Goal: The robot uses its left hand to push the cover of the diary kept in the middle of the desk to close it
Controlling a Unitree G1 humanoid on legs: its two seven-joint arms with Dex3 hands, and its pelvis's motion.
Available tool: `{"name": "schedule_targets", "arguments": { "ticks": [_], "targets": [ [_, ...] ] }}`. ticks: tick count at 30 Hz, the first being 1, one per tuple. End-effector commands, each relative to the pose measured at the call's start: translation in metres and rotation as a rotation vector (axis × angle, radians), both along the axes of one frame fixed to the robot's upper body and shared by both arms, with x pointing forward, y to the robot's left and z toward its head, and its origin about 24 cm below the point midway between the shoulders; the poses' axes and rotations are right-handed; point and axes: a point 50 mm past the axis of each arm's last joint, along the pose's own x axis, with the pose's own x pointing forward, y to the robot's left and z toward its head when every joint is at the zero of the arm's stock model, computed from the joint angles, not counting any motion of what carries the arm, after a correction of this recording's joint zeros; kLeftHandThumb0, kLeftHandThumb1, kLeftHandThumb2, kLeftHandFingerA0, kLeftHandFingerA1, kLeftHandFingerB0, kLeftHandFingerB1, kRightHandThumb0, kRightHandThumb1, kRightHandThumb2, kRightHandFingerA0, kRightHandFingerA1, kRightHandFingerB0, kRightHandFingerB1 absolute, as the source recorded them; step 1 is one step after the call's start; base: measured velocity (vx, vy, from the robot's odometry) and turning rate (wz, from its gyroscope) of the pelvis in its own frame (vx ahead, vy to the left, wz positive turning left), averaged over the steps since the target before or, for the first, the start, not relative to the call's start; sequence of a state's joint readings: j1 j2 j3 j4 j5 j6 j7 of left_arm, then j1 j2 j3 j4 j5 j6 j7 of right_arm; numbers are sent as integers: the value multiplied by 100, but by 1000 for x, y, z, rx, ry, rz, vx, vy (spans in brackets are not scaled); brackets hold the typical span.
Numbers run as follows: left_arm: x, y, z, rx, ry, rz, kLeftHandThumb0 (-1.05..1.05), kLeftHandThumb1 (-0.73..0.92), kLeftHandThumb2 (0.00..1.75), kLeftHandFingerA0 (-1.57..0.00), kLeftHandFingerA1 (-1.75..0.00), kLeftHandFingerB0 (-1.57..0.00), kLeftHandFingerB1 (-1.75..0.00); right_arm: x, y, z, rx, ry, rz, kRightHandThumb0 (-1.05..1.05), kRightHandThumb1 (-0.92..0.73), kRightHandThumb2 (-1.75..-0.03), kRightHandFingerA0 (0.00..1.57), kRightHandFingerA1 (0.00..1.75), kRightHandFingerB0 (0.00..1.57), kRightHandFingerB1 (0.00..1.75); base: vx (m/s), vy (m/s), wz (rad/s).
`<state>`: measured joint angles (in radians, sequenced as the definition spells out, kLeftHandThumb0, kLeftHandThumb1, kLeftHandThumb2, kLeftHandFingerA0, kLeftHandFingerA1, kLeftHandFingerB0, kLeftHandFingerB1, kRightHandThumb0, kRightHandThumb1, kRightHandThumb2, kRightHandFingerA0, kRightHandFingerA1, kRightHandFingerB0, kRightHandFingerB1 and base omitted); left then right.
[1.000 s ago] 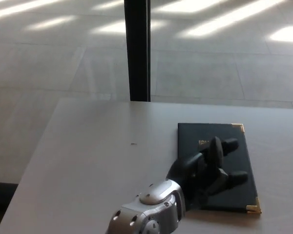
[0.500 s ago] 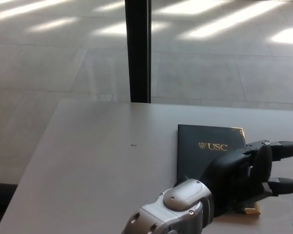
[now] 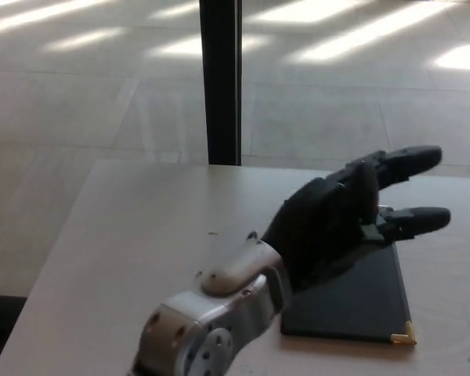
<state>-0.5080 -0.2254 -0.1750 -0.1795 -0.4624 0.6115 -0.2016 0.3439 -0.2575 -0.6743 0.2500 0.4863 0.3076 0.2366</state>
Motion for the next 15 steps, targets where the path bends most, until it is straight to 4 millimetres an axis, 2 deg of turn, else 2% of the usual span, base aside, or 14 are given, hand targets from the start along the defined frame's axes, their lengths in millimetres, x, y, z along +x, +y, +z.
{"name": "schedule_targets", "arguments": {
  "ticks": [1, 2, 3, 4, 5, 6, 8, 9, 10, 11, 12, 15],
  "targets": [
    [7, 76, -5, -80, 54, 152, -105, 80, 125, -22, -54, -10, -42, 1, -4, 4, -7, -1, -9, -75, -91, -67, 52, 67, 45, 44, -86, 1, 2],
    [8, 82, -6, -85, 56, 169, -105, 92, 91, -28, -49, -21, -35, 1, -4, 4, -7, -3, -8, -72, -74, -112, 51, 72, 39, 57, -87, 1, 1],
    [8, 103, -9, -96, 78, 242, -105, 77, 124, -26, -54, -17, -44, 1, -4, 6, -6, -9, -4, -71, -73, -111, 50, 72, 38, 57, -88, 1, 4],
    [8, 108, -9, -98, 87, 261, -105, 77, 124, -26, -54, -17, -44, 1, -4, 6, -6, -12, -3, -71, -73, -111, 50, 72, 38, 57, -89, 1, 0],
    [8, 120, -12, -108, 102, 295, -105, 92, 87, -28, -51, -15, -35, 2, -4, 6, -7, -11, -2, -74, -92, -67, 49, 68, 43, 45, -90, 0, 2],
    [7, 145, -18, -122, 127, 373, -105, 92, 92, -25, -51, -16, -37, 2, -4, 6, -8, -9, -2, -79, -74, -90, 47, 70, 40, 52, -91, 0, 3],
    [4, 168, -24, -146, 159, 451, -105, 92, 92, -24, -49, -16, -36, 2, -4, 7, -17, -4, -2, -80, -74, -90, 48, 69, 40, 52, 0, 0, 0],
    [2, 196, -31, -178, 177, 554, -105, 92, 90, -25, -47, -14, -35, 3, -4, 7, -18, -7, 1, -73, -92, -69, 48, 67, 42, 45, 0, 0, 0],
    [-1, 213, -34, -200, 181, 602, -105, 92, 90, -24, -48, -12, -35, 5, -3, 8, -22, -12, 5, -73, -92, -70, 48, 67, 43, 47, 0, 0, 0],
    [-7, 236, -40, -180, 188, 705, -105, 92, 81, -26, -48, -17, -34, 5, -4, 8, -18, -12, 4, -79, -75, -90, 46, 68, 39, 52, 0, 0, 0],
    [-8, 238, -40, -180, 188, 716, -105, 92, 81, -26, -48, -17, -34, 6, -4, 9, -19, -15, 4, -79, -75, -90, 46, 68, 39, 52, 0, 0, 0],
    [-18, 260, -46, -250, 252, 817, -105, 88, 79, -39, -53, -31, -39, 8, -5, 9, -27, -12, 3, -80, -76, -92, 46, 67, 40, 52, 0, 0, 0]
  ]
}}
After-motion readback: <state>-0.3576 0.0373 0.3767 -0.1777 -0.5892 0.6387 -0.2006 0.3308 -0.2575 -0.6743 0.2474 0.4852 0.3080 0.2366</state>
